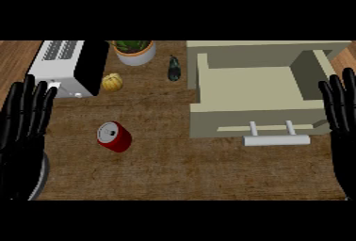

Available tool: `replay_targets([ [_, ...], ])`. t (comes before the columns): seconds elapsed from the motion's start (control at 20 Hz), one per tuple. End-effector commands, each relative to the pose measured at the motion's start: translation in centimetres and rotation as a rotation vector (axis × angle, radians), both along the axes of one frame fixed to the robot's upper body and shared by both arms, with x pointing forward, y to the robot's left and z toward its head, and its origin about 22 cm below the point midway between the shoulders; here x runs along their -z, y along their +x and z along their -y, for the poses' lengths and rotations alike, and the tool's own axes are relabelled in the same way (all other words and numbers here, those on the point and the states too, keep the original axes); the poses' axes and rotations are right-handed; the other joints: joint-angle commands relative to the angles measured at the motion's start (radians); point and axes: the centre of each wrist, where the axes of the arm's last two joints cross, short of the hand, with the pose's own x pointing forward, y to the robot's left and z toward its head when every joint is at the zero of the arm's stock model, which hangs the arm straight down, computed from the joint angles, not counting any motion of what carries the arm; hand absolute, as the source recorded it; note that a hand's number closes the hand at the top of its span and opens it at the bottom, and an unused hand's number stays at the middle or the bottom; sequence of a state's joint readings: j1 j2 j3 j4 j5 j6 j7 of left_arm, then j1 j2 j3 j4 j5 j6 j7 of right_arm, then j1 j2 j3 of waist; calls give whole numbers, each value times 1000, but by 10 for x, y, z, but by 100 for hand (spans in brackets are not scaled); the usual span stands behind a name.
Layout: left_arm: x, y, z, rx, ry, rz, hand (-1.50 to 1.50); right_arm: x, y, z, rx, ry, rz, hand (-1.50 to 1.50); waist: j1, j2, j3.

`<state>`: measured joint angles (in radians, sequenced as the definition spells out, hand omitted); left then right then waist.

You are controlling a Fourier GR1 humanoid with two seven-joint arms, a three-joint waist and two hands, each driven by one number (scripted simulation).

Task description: Pick up the can, place it into the drawer and close the drawer

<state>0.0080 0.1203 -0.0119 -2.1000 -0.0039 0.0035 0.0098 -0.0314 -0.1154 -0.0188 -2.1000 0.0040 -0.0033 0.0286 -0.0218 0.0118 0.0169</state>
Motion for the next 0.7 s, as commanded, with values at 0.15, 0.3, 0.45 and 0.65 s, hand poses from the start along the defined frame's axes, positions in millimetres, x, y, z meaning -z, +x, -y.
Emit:
replay_targets([
  [0.15,-4,20,9,575,8,8,-150,-2,1,-8,-74,20,-25,-150,-14,-7,-21],
  [0.3,24,21,-10,686,167,-255,-150,31,-1,9,111,88,-241,-150,-44,13,-19],
  [0.45,18,27,-54,773,173,-308,-150,38,-12,12,181,104,-289,-150,-9,-4,-20],
  [0.65,-6,48,-110,851,184,-310,-150,20,-25,30,190,107,-281,-150,0,-11,-17],
])
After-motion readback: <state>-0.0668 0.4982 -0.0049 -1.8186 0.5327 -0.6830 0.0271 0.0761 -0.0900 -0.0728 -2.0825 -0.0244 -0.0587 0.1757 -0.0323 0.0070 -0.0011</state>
